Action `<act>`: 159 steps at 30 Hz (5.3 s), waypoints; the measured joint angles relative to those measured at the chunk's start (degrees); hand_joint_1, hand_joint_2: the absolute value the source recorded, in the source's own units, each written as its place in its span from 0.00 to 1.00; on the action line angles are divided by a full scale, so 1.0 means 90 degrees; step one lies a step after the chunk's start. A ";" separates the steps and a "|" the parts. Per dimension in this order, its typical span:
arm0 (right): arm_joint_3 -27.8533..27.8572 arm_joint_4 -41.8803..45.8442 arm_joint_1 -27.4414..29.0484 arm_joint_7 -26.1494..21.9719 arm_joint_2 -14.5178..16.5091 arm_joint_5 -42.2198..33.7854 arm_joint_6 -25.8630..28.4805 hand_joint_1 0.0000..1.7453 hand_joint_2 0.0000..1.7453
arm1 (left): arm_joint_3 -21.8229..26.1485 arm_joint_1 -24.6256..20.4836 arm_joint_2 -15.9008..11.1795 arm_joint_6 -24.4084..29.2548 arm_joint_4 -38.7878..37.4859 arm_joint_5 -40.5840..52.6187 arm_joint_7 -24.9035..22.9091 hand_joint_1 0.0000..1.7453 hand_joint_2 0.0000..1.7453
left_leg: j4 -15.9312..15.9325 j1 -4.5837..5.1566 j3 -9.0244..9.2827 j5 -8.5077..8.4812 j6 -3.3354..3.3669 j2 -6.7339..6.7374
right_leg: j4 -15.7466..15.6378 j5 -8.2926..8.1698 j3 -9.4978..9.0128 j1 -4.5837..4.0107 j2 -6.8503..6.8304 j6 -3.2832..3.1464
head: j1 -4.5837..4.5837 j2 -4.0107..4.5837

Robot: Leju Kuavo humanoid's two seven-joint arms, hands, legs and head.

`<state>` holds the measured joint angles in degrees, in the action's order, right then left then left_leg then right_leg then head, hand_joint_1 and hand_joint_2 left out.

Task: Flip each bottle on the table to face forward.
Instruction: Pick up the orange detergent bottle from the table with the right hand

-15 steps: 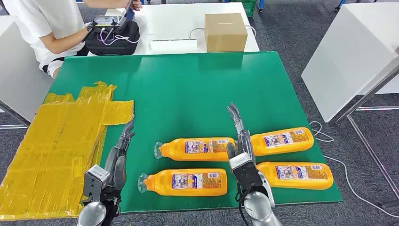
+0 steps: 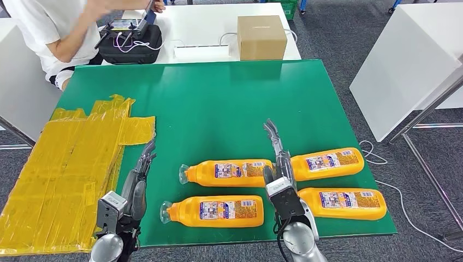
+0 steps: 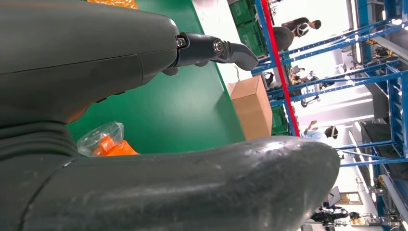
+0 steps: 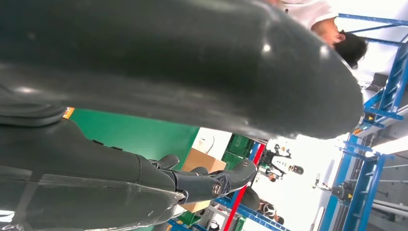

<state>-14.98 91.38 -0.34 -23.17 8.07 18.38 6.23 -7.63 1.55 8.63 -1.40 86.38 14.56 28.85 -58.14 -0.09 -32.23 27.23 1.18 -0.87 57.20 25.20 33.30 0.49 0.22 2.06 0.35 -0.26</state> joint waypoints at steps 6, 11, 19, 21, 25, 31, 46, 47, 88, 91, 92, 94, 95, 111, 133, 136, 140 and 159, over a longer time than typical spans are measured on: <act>0.0001 0.0000 0.0000 -0.0002 0.0000 0.0000 0.0000 0.00 0.00 | 0.0000 0.0000 0.0000 0.0000 0.0002 0.0000 0.0000 0.00 0.25 | 0.0000 0.0000 0.0000 0.0000 0.0000 0.0000 | 0.0000 0.0000 0.0000 0.0000 0.0000 0.0000 | 0.0000 0.0000; -0.0001 0.0000 0.0000 -0.0002 0.0000 0.0000 0.0000 0.12 0.00 | 0.0000 0.0000 0.0000 0.0000 0.0002 0.0000 0.0000 0.72 0.00 | 0.0000 0.0000 0.0000 0.0000 0.0000 0.0000 | 0.0000 0.0000 0.0000 0.0000 0.0000 0.0000 | 0.0000 0.0000; 0.0001 0.0000 0.0000 -0.0002 0.0000 0.0000 0.0000 0.87 0.25 | 0.0000 0.0000 0.0000 0.0000 0.0002 0.0000 0.0000 1.00 0.00 | 0.0000 0.0000 0.0000 0.0000 0.0000 0.0000 | 0.0000 0.0000 0.0000 0.0000 0.0000 0.0000 | 0.0000 0.0000; 0.0001 0.0000 0.0000 -0.0002 0.0000 0.0000 0.0000 0.83 0.75 | 0.0000 0.0000 0.0000 0.0000 0.0002 0.0000 0.0000 1.00 0.25 | 0.0000 0.0000 -0.0001 0.0000 0.0000 0.0000 | 0.0000 0.0000 0.0000 0.0000 0.0000 0.0000 | 0.0000 0.0000; 0.0001 0.0000 0.0000 -0.0001 0.0000 0.0000 0.0000 0.94 1.00 | 0.0000 -0.0001 0.0000 0.0000 0.0002 0.0000 0.0000 1.00 1.00 | 0.0000 0.0000 -0.0001 0.0000 0.0000 0.0000 | 0.0000 0.0000 0.0000 0.0000 0.0000 0.0000 | 0.0000 0.0000; -0.0001 0.0000 0.0000 -0.0009 0.0001 -0.0009 0.0000 1.00 1.00 | -0.0001 0.0000 0.0001 0.0019 0.0002 0.0003 0.0025 1.00 1.00 | 0.0000 0.0000 -0.0001 0.0000 0.0000 0.0000 | 0.0000 0.0000 0.0000 0.0000 0.0000 0.0000 | 0.0000 0.0000; -0.0345 -0.0284 -0.0087 -0.0183 0.0234 -0.0303 0.0206 0.00 1.00 | -0.0369 0.0022 0.0211 0.1072 0.0270 0.0126 0.0764 0.00 1.00 | 0.0000 0.0000 0.0000 0.0000 0.0000 -0.0001 | 0.0000 0.0000 -0.0001 0.0000 -0.0001 0.0000 | 0.0001 0.0000; -0.0347 -0.0284 -0.0099 -0.0156 0.0228 -0.0278 0.0240 0.00 1.00 | -0.0375 0.0019 0.0209 0.1087 0.0270 0.0126 0.0735 0.00 1.00 | 0.0000 0.0000 0.0000 0.0000 0.0000 -0.0001 | 0.0000 0.0000 -0.0001 0.0000 -0.0001 0.0000 | 0.0001 0.0000; -0.1321 -0.1577 -0.1465 0.1627 -0.0885 0.3587 0.0048 0.00 1.00 | -0.0354 -0.0214 0.0238 0.0675 0.0323 0.0105 0.0406 0.00 1.00 | -0.0002 0.0001 -0.0001 -0.0001 0.0000 -0.0002 | 0.0000 -0.0001 -0.0001 0.0001 -0.0001 0.0000 | 0.0000 0.0000; -0.1381 -0.1724 -0.1547 0.1655 -0.0894 0.3587 -0.0084 0.00 1.00 | -0.0352 -0.0225 0.0251 0.0647 0.0321 0.0070 0.0423 0.00 1.00 | -0.0002 0.0000 -0.0001 -0.0001 0.0000 -0.0001 | 0.0000 -0.0001 -0.0001 0.0001 -0.0001 0.0000 | 0.0001 0.0000; -0.1409 -0.1799 -0.1587 0.1670 -0.0896 0.3587 -0.0117 0.00 1.00 | -0.0352 -0.0234 0.0254 0.0632 0.0319 0.0048 0.0436 0.00 1.00 | -0.0002 0.0000 -0.0001 -0.0001 0.0000 -0.0001 | 0.0000 -0.0001 -0.0001 0.0001 -0.0001 0.0000 | 0.0001 0.0000; -0.1468 -0.1992 -0.1689 0.1741 -0.0895 0.3597 -0.0168 0.00 1.00 | -0.0352 -0.0257 0.0256 0.0603 0.0316 0.0008 0.0458 0.00 1.00 | -0.0002 0.0000 -0.0001 -0.0001 0.0001 -0.0002 | 0.0000 -0.0001 -0.0002 0.0001 -0.0001 0.0000 | 0.0000 0.0000; -0.1491 -0.2106 -0.1746 0.1805 -0.0893 0.3617 -0.0179 0.00 1.00 | -0.0351 -0.0270 0.0256 0.0598 0.0314 -0.0006 0.0464 0.00 1.00 | -0.0002 0.0000 -0.0001 -0.0002 0.0000 -0.0002 | 0.0000 -0.0001 -0.0002 0.0001 -0.0001 0.0000 | 0.0000 0.0000; -0.1490 -0.4233 -0.2898 0.2254 -0.0755 0.3857 -0.0195 0.00 1.00 | -0.0366 -0.0465 0.0301 0.0477 0.0154 -0.0092 0.0469 0.00 1.00 | -0.0005 0.0001 0.0000 -0.0003 0.0001 -0.0002 | 0.0001 -0.0002 -0.0002 0.0002 -0.0001 0.0001 | 0.0000 0.0000; -0.1601 -0.5248 -0.3427 0.2051 -0.0702 0.3906 -0.0676 0.00 1.00 | -0.0386 -0.0562 0.0321 0.0449 -0.0005 -0.0229 0.0506 0.00 1.00 | -0.0006 0.0001 0.0000 -0.0003 0.0001 -0.0001 | 0.0001 -0.0003 -0.0002 0.0001 -0.0001 0.0001 | 0.0000 0.0000; -0.1753 -0.5593 -0.3716 0.1870 -0.0700 0.3881 -0.1010 0.00 1.00 | -0.0404 -0.0620 0.0321 0.0449 -0.0067 -0.0313 0.0553 0.00 1.00 | -0.0006 0.0001 0.0002 -0.0005 0.0002 -0.0001 | 0.0001 -0.0003 -0.0003 0.0001 0.0000 0.0002 | -0.0001 0.0000; -0.1933 -0.5981 -0.4056 0.1749 -0.0687 0.3816 -0.1311 0.91 1.00 | -0.0440 -0.0698 0.0321 0.0470 -0.0150 -0.0387 0.0585 0.00 1.00 | -0.0007 0.0001 0.0009 -0.0005 0.0003 0.0000 | 0.0001 -0.0004 -0.0008 0.0001 0.0000 0.0002 | 0.0000 0.0000; -0.2444 -0.6979 -0.4680 0.1871 -0.0603 0.3402 -0.1219 1.00 1.00 | -0.0542 -0.0776 0.0321 0.0564 -0.0381 -0.0548 0.0664 0.00 1.00 | -0.0008 0.0001 0.0018 -0.0006 0.0003 -0.0001 | 0.0001 -0.0004 -0.0017 0.0002 0.0000 0.0002 | 0.0000 0.0000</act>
<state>-36.98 28.57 -42.45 -6.33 2.64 49.00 -4.74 -12.50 -5.43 11.52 3.68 82.95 9.63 34.82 -58.21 -0.08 -32.07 27.18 1.21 -0.88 57.21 25.17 33.14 0.51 0.21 2.07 0.35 -0.26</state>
